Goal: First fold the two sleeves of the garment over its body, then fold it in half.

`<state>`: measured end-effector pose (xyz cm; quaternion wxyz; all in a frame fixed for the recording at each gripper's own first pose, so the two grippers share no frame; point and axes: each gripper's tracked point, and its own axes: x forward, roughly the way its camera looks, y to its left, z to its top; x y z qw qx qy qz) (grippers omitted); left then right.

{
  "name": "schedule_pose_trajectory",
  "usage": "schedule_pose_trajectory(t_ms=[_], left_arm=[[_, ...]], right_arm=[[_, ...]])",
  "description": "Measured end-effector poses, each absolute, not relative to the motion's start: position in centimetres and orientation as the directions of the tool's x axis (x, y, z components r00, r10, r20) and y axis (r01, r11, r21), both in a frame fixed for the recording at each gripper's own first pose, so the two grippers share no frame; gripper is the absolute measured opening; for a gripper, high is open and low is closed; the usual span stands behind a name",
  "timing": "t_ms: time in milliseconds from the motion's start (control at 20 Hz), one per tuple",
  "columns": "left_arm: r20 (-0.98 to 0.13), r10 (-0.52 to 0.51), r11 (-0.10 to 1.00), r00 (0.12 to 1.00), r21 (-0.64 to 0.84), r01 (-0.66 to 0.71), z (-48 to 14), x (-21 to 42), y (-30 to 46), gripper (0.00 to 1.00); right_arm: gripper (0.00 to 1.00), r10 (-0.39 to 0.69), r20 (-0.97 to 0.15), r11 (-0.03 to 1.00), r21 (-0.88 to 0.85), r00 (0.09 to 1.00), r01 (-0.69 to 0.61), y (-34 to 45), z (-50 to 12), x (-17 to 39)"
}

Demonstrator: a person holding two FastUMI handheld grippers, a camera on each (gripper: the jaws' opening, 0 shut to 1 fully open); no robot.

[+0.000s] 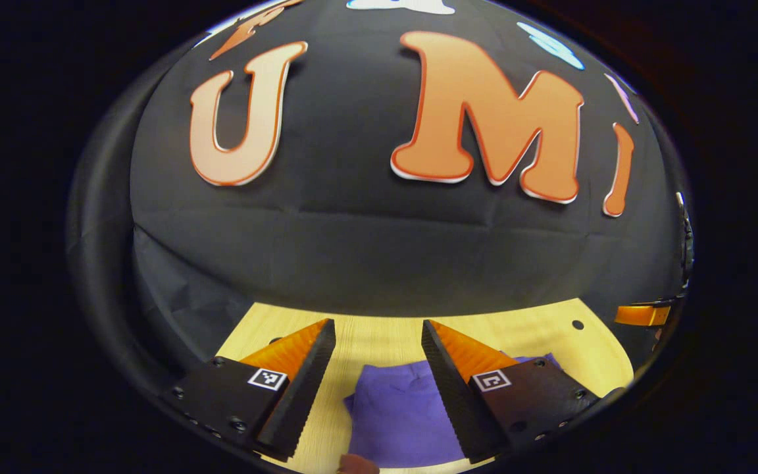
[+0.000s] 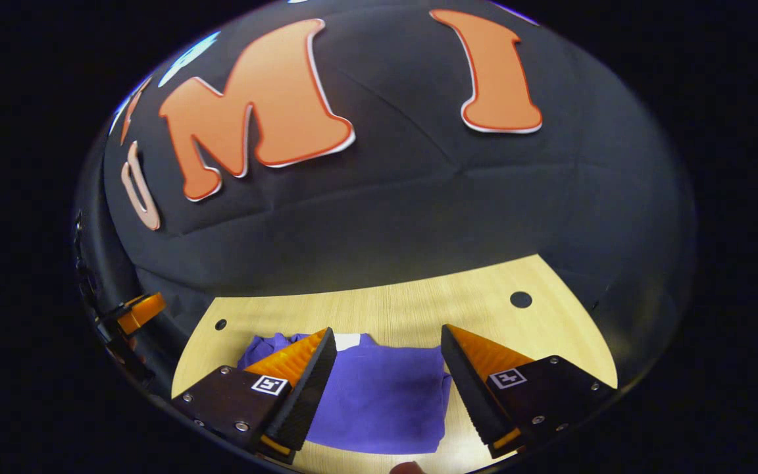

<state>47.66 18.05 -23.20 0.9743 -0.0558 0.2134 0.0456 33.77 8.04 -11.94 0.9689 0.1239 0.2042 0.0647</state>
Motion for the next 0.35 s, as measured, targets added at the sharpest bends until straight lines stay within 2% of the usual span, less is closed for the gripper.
schedule_pose_trajectory(t_ms=[200,300,350], left_arm=[[-0.315,0.055,0.997,0.948,-0.035,-0.069,-19.4,44.5,16.7,0.88],[-0.27,0.048,0.998,0.962,-0.023,-0.056,-17.6,42.8,16.0,0.99],[-0.248,0.029,0.999,0.968,-0.032,-0.038,-16.8,41.9,15.3,0.99]], right_arm=[[0.95,0.123,-0.293,0.981,0.181,0.948,-0.071,9.4,-9.3,30.7],[0.95,0.092,-0.254,0.985,0.165,0.963,-0.05,9.6,-8.5,29.3],[0.95,0.084,-0.237,0.984,0.17,0.968,-0.044,10.0,-8.0,28.3]])
